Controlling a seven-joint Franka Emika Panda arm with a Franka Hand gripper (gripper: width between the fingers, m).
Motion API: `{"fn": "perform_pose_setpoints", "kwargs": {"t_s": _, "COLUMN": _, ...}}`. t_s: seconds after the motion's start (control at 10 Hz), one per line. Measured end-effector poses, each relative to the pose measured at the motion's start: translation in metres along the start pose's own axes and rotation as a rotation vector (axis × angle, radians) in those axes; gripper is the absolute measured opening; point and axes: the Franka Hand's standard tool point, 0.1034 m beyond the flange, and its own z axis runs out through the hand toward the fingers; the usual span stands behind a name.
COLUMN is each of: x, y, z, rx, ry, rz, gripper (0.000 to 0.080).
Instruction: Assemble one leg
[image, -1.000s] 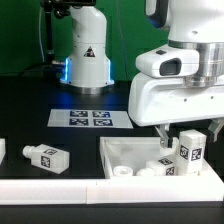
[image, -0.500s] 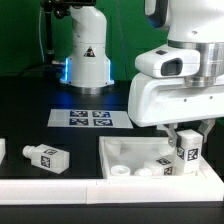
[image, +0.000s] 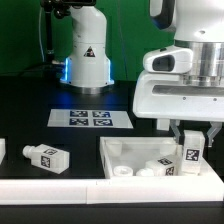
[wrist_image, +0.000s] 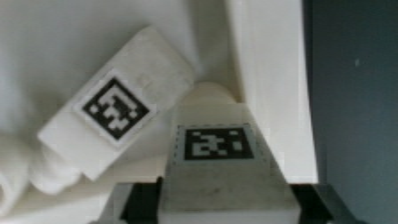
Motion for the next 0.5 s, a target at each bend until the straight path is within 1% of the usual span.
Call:
{"fn": "perform_pose_setpoints", "kwargs": {"t_s": 0.1, "x": 0.0010, "y": 0.0019, "z": -0.0002, "rx": 0.025, "ry": -0.016, "rz": 0.158, "gripper": 0.0285}}
{"fn": "perform_pose_setpoints", "kwargs": {"t_s": 0.2, "x": 0.0002, "y": 0.0028, "z": -0.0008, "rx": 0.040, "ry": -0.021, "rz": 0.253, "gripper": 0.0285}}
{"fn": "perform_pose_setpoints", "kwargs": {"t_s": 0.3, "x": -0.0010, "y": 0.0021, "z": -0.0009, "rx": 0.041, "ry": -0.016, "rz": 0.272, "gripper": 0.0285}}
{"fn": "perform_pose_setpoints", "kwargs": {"t_s": 0.5, "x": -0.0010, "y": 0.0020, "z": -0.0009, "rx": 0.041, "ry": -0.019, "rz": 0.401, "gripper": 0.0285}}
